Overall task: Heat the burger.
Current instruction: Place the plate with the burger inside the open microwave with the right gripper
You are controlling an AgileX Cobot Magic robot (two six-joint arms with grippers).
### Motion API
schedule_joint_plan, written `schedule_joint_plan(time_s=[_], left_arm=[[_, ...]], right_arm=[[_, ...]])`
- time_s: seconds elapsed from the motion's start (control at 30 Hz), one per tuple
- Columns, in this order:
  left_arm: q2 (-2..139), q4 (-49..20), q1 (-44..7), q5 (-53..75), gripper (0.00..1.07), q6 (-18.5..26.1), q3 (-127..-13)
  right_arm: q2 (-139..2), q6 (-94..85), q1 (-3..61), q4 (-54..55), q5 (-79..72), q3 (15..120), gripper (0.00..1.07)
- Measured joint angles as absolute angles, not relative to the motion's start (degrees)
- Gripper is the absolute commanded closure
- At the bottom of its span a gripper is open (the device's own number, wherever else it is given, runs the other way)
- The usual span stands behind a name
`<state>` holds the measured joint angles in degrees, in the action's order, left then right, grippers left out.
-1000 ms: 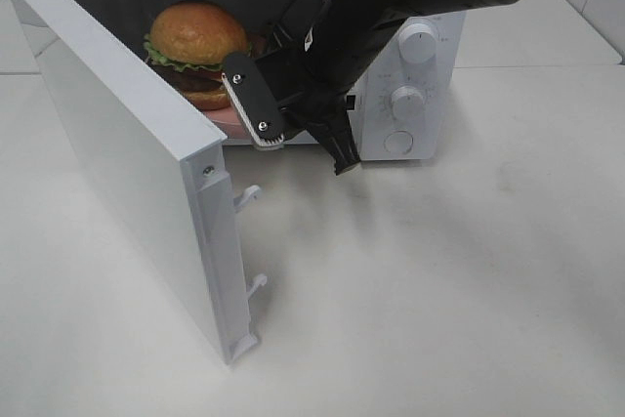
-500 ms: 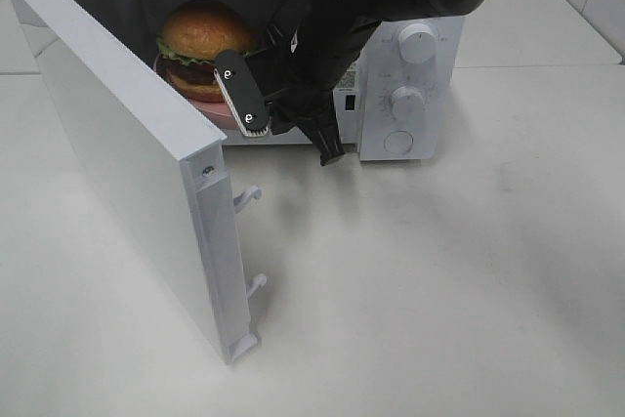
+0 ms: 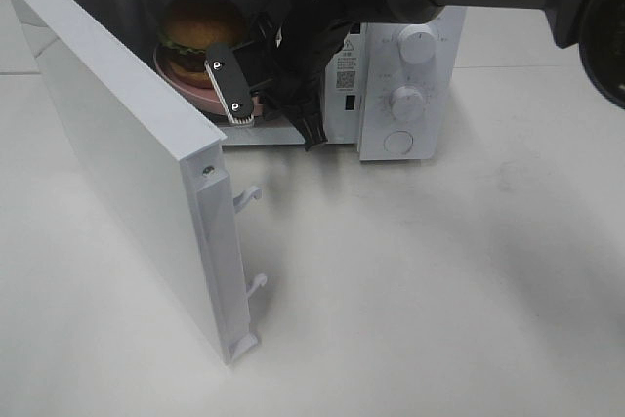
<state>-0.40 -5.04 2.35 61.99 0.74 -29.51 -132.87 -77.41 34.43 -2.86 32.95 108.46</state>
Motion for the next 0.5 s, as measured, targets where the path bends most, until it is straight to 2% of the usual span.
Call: schedule_joint_plan(time_s=[0.23, 0.37, 0.4, 0.43, 0.47, 0.5], left_arm=[[-0.4, -5.0, 2.3, 62.0, 0.06, 0.7, -29.5], [-0.4, -5.0, 2.3, 62.0, 0.06, 0.7, -29.5], [-0.4, -5.0, 2.3, 62.0, 0.06, 0.7, -29.5], [-0.4, -5.0, 2.3, 62.0, 0.06, 0.7, -29.5], [-0.4, -5.0, 2.3, 62.0, 0.06, 0.7, -29.5], [-0.4, -5.0, 2.3, 62.0, 0.06, 0.7, -29.5]], right_arm=[[-135.4, -77.3, 34.4, -3.0, 33.1, 111.7, 1.06], [-136.0, -77.3, 34.4, -3.2, 32.3, 112.2, 0.97], [-136.0, -77.3, 34.4, -3.2, 31.9, 112.2, 0.91], [-136.0, -77.3, 34.4, -3.2, 31.9, 112.2, 0.91], [-136.0, -76.8, 34.4, -3.2, 31.2, 112.4, 0.83], [-136.0, -76.8, 34.4, -3.2, 31.2, 112.4, 0.83]])
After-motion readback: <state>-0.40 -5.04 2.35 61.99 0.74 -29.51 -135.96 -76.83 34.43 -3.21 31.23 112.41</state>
